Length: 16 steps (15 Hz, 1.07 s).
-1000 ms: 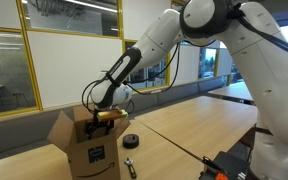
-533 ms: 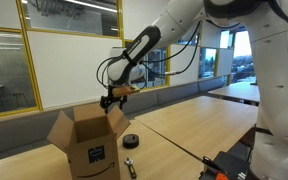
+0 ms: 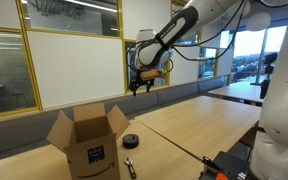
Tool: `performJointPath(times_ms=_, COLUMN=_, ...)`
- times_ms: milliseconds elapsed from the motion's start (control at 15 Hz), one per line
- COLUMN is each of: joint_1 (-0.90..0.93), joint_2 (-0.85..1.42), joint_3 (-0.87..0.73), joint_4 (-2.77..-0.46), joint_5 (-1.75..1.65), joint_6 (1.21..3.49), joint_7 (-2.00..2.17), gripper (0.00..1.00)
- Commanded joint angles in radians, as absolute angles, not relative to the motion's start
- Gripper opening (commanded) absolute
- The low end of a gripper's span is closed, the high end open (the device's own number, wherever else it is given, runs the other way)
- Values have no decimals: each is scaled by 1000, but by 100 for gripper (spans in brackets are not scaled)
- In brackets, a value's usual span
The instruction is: Put the green ball, masking tape and pliers inside the brown box
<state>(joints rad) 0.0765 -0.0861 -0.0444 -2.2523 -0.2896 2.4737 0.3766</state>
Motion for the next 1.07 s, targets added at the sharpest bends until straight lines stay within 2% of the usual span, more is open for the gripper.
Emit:
performJointPath(times_ms=0, joint_1=-3, joint_2=-149, joint_3=-38, joint_4=-2351, joint_5=-292, joint_6=2480, joint_7=380, gripper=100)
performJointPath(times_ms=467, joint_1=-73, joint_2=23, joint_3=-61, joint_4=-2371, joint_5=-225, joint_6=2514, joint_7=336, gripper=100)
performJointPath(times_ms=1000, joint_1=-48, joint_2=334, joint_3=-75, joint_4=-2226, joint_5=-170, joint_6=2676, joint_7=320, gripper=100)
